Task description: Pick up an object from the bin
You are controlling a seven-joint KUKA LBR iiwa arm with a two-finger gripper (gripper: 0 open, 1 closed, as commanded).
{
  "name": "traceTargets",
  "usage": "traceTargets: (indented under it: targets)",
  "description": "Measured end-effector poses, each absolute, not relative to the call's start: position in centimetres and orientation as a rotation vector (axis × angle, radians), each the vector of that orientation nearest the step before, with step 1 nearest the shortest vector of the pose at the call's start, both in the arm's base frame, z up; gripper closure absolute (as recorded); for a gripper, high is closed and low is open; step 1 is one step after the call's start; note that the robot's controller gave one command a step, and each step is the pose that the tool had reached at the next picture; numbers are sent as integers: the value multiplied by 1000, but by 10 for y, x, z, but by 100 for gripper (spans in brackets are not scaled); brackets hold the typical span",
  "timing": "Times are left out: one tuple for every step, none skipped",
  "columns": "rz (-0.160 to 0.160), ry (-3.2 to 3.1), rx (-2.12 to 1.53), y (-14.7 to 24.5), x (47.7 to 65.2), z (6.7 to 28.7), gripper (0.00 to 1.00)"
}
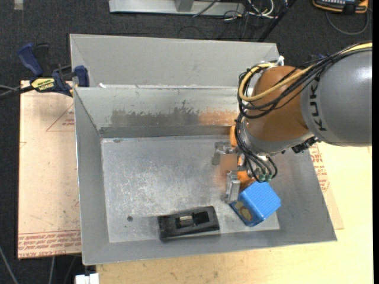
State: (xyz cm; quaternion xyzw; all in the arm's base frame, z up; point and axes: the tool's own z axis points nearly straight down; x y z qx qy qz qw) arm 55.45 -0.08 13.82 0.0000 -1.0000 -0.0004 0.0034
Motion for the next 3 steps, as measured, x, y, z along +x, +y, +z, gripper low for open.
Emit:
traceTargets:
  targets:
    - [-1, -3142, 0, -1, 556, 143, 0]
    - [-5, -3142, 188, -29, 577, 120, 0]
    - [-8, -3134, 214, -81, 576, 112, 0]
